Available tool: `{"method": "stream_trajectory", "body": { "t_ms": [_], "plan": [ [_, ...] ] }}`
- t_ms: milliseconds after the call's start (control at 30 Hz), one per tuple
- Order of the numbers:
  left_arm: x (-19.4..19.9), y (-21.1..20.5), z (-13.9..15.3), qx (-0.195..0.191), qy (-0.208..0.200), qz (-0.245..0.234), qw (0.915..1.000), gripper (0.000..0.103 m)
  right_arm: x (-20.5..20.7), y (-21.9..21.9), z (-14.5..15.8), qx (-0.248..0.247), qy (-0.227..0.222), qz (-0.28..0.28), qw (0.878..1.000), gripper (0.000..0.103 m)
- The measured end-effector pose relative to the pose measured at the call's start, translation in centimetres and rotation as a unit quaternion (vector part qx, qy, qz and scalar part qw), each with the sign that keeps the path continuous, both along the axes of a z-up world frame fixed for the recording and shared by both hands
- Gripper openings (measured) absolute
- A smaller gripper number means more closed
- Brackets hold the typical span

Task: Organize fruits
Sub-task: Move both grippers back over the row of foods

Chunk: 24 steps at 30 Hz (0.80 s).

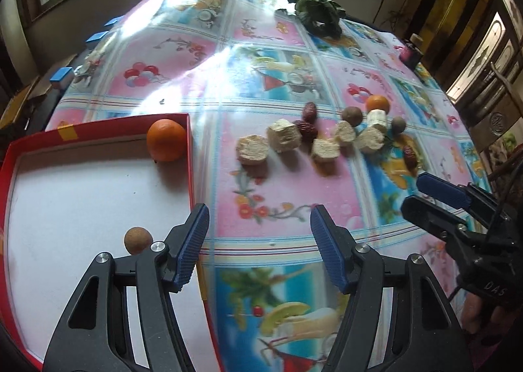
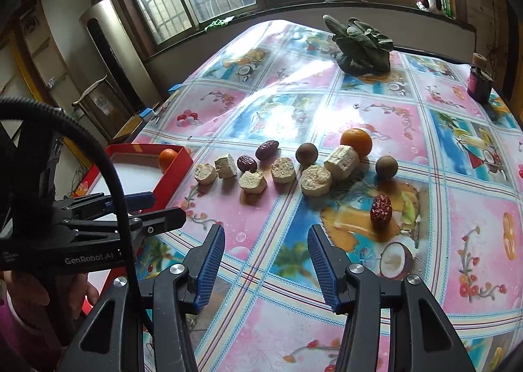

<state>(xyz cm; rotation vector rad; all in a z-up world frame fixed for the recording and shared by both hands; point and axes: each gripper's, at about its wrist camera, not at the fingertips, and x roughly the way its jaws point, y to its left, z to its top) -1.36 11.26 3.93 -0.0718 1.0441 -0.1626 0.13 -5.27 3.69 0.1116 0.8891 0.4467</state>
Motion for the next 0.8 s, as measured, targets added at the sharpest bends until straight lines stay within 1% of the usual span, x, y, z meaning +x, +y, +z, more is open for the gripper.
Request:
{"method": "stream_trajectory", "body": {
  "t_ms": [100,133,267,467,567,700,800],
  "plan": [
    [0.7,1.0,0.1,-0.021,0.007,0.015,0.9996,0.065,0.2,0.4,0.0,0.004,-0.002,0.007,1.0,0.051],
    [0.9,0.8,0.2,-0.021,0.004,0.017,0.9996,0.065,0.2,0.5,-0.1,0.004,-0.003,0.009,1.0,0.051],
    [1.9,-0.6,0.8,-0.002,-0.02,-0.005,0.9998,0.065,0.5,0.3,-0.6,0.001,0.003,0.006,1.0,0.051],
    [4.1,-1.4,-0.7,0.031,-0.001,-0.033,0.999,0.065,1.0,-0.4,-1.2,0.01,0.013,-0.006,1.0,0.051],
    [4.7,-1.5,-1.0,0.034,-0.002,-0.04,0.9986,0.065,1.1,-0.4,-1.3,0.01,0.007,-0.003,1.0,0.051],
    [5.3,-1.7,-1.6,0.045,0.002,-0.047,0.9979,0.065,1.4,0.1,-1.6,-0.004,0.001,0.001,1.0,0.051],
    [5.6,-1.6,-1.6,0.04,0.001,-0.05,0.998,0.06,1.7,0.1,-2.0,0.012,0.013,0.005,1.0,0.051]
  ]
}}
